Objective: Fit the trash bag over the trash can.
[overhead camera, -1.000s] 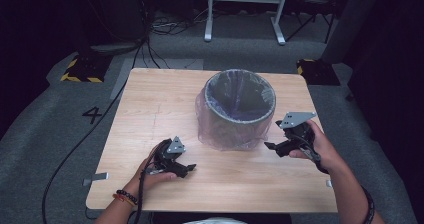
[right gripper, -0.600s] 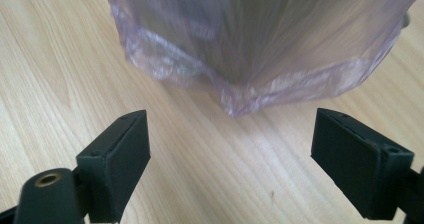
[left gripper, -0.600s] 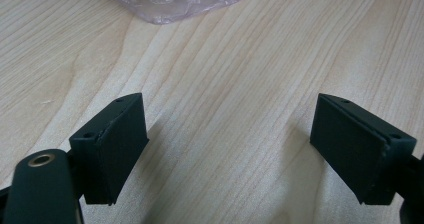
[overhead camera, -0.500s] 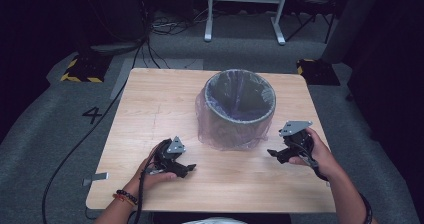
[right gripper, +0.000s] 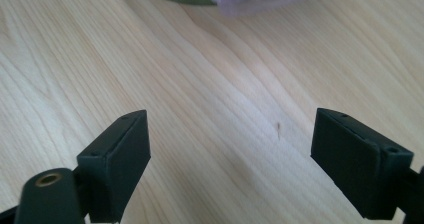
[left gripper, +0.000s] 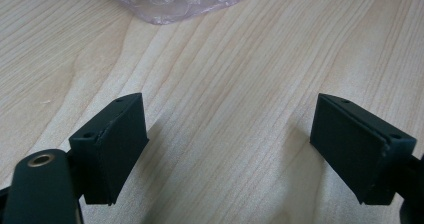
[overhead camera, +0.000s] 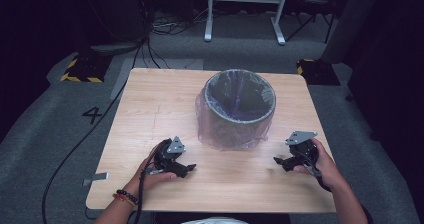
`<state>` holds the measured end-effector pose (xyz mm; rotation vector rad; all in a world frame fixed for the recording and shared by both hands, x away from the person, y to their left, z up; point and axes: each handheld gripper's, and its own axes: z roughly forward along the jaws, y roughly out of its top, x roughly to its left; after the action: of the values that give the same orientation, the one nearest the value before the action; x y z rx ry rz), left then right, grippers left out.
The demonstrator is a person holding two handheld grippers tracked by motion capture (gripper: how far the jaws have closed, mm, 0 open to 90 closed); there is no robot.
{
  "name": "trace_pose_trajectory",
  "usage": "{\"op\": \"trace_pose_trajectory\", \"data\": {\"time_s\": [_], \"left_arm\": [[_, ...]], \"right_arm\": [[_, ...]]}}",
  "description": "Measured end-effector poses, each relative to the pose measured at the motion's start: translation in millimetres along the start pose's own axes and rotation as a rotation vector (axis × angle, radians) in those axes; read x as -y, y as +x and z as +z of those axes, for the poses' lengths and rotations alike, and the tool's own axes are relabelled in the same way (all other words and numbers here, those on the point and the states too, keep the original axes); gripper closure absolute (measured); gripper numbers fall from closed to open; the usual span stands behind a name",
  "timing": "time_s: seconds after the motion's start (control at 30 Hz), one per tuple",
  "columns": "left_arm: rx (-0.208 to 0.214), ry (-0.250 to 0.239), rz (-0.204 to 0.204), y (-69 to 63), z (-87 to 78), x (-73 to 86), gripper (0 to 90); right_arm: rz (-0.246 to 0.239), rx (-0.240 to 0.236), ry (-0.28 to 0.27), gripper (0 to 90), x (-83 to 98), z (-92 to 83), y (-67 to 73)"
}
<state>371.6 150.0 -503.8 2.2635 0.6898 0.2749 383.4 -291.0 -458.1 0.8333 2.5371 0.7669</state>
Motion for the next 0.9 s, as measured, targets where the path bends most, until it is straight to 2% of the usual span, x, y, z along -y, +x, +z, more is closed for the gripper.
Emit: {"op": "trace_pose_trajectory", "data": {"time_s": [0.27, 0.43, 0.53, 0.67, 0.77, 0.9], "left_arm": [[0.000, 0.000, 0.000, 0.0, 0.0, 0.0, 14.7], [0.000, 0.000, 0.000, 0.0, 0.0, 0.0, 14.7], [0.000, 0.000, 0.000, 0.0, 0.0, 0.0, 14.7], [0.000, 0.000, 0.000, 0.0, 0.0, 0.0, 14.7], [0.002, 0.000, 0.001, 0.2, 0.1, -0.1, 14.6], [0.001, -0.001, 0.000, 0.2, 0.4, -0.3, 14.6]], "right_arm": [[0.098, -0.002, -0.045, 15.7, 31.4, 1.3, -2.3], [0.158, 0.013, -0.063, 15.6, 52.3, 3.3, -4.1], [0.208, 0.008, -0.108, 15.3, 63.1, 2.7, -3.8], [0.269, 0.024, -0.164, 14.1, 76.7, 0.9, -5.0], [0.289, 0.048, -0.161, 14.1, 82.1, -3.1, -5.0], [0.298, 0.054, -0.159, 14.1, 87.9, -7.4, -5.1]]}}
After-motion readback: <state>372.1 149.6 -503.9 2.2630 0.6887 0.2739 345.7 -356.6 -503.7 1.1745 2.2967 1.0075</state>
